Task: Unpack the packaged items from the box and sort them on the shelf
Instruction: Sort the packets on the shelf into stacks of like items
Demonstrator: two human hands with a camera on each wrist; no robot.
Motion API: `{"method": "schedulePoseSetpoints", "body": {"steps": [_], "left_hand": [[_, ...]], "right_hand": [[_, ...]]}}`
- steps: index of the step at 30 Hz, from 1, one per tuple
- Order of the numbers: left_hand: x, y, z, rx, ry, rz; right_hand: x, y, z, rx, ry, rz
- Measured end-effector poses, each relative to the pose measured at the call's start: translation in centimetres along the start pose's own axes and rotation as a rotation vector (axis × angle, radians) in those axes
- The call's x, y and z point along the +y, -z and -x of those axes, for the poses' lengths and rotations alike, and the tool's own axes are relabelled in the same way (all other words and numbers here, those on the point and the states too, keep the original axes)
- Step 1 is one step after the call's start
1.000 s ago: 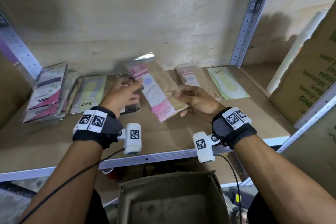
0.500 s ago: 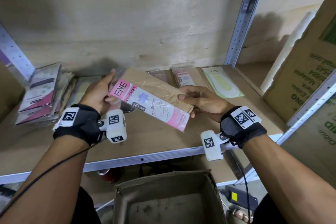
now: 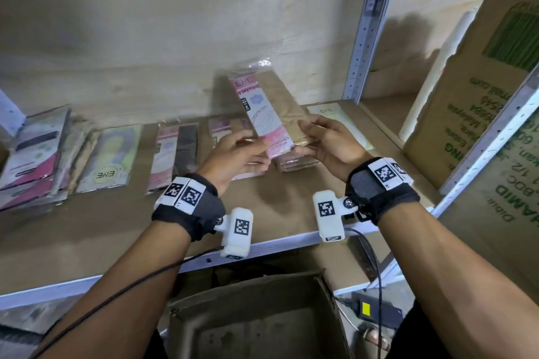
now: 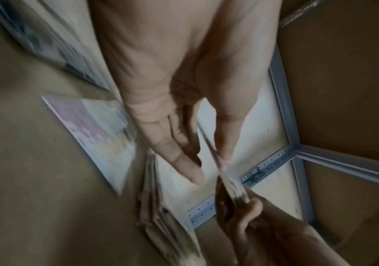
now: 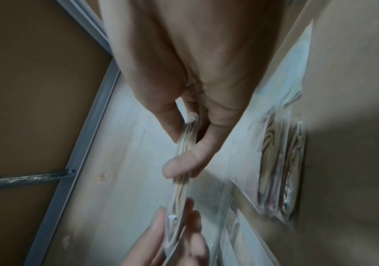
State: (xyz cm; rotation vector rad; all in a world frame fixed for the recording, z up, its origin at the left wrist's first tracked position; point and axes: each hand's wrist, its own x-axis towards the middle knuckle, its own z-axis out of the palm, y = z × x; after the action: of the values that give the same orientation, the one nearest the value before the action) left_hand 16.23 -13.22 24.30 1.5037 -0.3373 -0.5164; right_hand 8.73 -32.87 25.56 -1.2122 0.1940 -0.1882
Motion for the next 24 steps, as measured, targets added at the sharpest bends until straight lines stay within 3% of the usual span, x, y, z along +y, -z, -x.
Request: {"method": "schedulePoseSetpoints", "body": {"steps": [6, 10, 16, 24], "left_hand": [[-0.2, -2.4, -2.3, 0.072, -0.093, -0.008], [-0.7, -3.4, -3.3, 0.128, -0.077, -0.126], [-1.4, -3.8, -4.8, 0.181, 0.004, -0.212], [-2.2, -3.8, -5.4, 0.228, 0.034, -0.234]], "right_hand": [[-0.1, 1.3, -1.1, 0.209, 0.014, 0.147], [0.2, 2.6, -2.3, 0.308, 0.019, 0.543], [0.2, 3.5, -3.1, 0.326, -0.008, 0.873], [0.5, 3.5, -3.1, 0.320, -0.058, 1.020]]}}
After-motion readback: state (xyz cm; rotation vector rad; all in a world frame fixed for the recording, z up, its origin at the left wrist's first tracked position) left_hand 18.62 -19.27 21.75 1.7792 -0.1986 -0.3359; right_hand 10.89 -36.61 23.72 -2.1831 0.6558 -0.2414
